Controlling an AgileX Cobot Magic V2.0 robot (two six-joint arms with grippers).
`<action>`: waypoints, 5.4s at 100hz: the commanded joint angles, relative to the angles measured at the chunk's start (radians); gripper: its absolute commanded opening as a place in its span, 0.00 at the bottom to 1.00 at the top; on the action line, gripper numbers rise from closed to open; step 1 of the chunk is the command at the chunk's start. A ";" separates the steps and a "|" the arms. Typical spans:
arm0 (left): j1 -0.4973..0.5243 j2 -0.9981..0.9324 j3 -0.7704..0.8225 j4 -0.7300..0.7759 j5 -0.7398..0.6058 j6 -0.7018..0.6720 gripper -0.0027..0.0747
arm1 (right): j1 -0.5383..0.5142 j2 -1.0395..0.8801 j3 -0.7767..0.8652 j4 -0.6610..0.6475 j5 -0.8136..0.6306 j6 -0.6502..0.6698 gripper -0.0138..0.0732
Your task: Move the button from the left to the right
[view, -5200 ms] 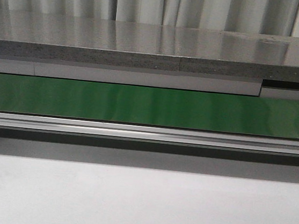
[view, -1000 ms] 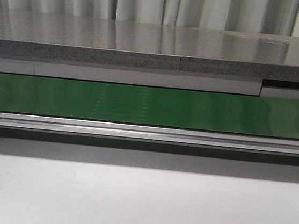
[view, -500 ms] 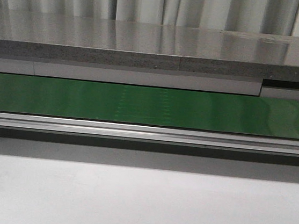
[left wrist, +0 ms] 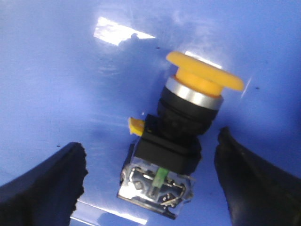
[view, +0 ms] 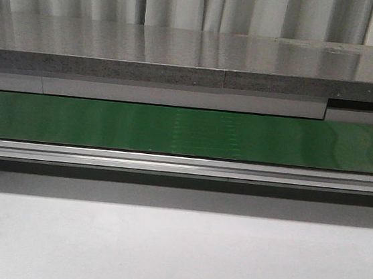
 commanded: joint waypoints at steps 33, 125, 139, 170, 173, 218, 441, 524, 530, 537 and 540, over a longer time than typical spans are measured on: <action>0.002 -0.028 -0.027 0.003 -0.036 -0.001 0.48 | 0.003 -0.019 -0.015 0.002 -0.079 0.000 0.08; -0.094 -0.279 -0.115 -0.112 0.049 -0.001 0.09 | 0.003 -0.019 -0.015 0.002 -0.079 0.000 0.08; -0.172 -0.271 -0.115 -0.110 0.089 0.016 0.09 | 0.003 -0.019 -0.015 0.002 -0.079 0.000 0.08; -0.238 -0.271 -0.115 -0.112 0.091 0.037 0.23 | 0.003 -0.019 -0.015 0.002 -0.079 0.000 0.08; -0.238 -0.271 -0.115 -0.114 0.091 0.037 0.28 | 0.003 -0.019 -0.015 0.002 -0.079 0.000 0.08; -0.238 -0.247 -0.115 -0.194 0.106 0.085 0.67 | 0.003 -0.019 -0.015 0.002 -0.079 0.000 0.08; -0.485 -1.549 0.874 -0.267 -0.674 0.243 0.47 | 0.003 -0.019 -0.015 0.002 -0.079 0.000 0.08; -0.485 -1.549 0.874 -0.267 -0.681 0.243 0.01 | 0.003 -0.019 -0.015 0.002 -0.132 0.000 0.08; -0.485 -1.549 0.874 -0.267 -0.681 0.243 0.01 | 0.003 -0.019 -0.017 0.002 -0.183 0.000 0.08; -0.485 -1.549 0.874 -0.267 -0.681 0.243 0.01 | 0.003 -0.019 -0.030 0.002 -0.227 0.000 0.08; -0.485 -1.549 0.874 -0.267 -0.681 0.243 0.01 | 0.003 -0.019 -0.041 0.002 -0.231 0.000 0.08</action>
